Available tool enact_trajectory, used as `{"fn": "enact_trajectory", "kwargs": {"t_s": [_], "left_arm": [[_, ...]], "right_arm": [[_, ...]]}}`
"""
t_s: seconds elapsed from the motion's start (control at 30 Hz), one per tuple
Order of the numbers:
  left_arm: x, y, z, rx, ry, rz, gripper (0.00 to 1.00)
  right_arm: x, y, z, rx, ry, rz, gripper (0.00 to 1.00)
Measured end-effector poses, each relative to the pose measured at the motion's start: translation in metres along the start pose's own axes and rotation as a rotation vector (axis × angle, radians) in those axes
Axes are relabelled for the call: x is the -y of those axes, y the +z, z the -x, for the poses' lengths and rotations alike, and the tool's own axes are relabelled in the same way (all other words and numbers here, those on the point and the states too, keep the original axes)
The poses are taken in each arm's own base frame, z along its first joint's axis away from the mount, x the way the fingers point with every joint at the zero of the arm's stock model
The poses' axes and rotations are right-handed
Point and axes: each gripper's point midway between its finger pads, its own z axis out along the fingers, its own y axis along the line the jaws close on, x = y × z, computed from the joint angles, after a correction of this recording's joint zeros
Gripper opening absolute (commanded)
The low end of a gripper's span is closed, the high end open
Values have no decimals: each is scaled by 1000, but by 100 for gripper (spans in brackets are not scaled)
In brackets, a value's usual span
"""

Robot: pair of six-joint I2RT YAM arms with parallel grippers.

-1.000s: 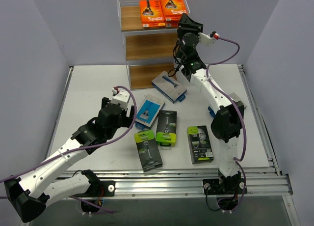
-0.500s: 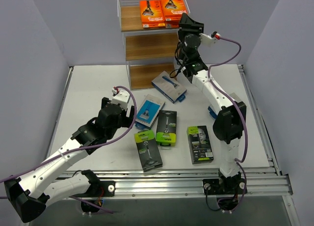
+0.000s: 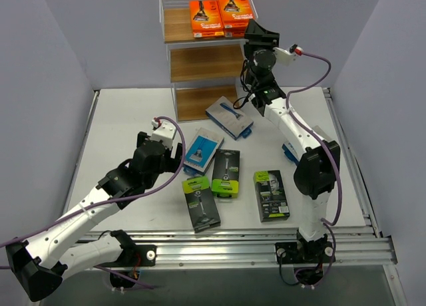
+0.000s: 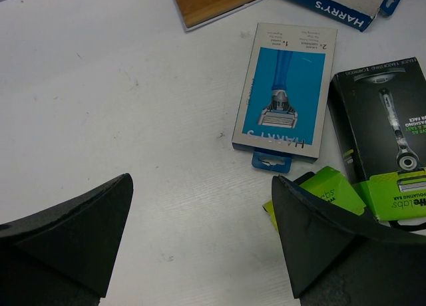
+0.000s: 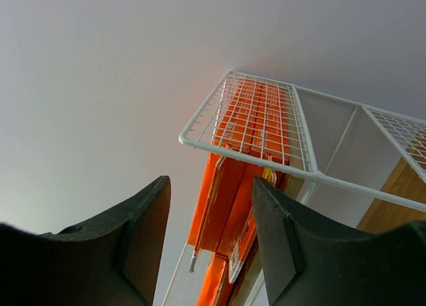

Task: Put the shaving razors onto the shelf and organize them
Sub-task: Place the shaving razor onto shelf

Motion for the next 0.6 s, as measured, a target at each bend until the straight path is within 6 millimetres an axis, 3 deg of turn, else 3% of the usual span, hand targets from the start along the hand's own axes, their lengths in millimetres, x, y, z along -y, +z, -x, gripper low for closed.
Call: {"fn": "enact_trajectory", "kwargs": {"t_s": [0.3,0.6], "left_arm": [[-3,1,-1,-3,13,18,94],[-11,2,-6,-9,43,61,94]], "right_arm": [[-3,-17,19,-11,-19,-8,50],[8,-52,42,-48,-90,-41,52]]}}
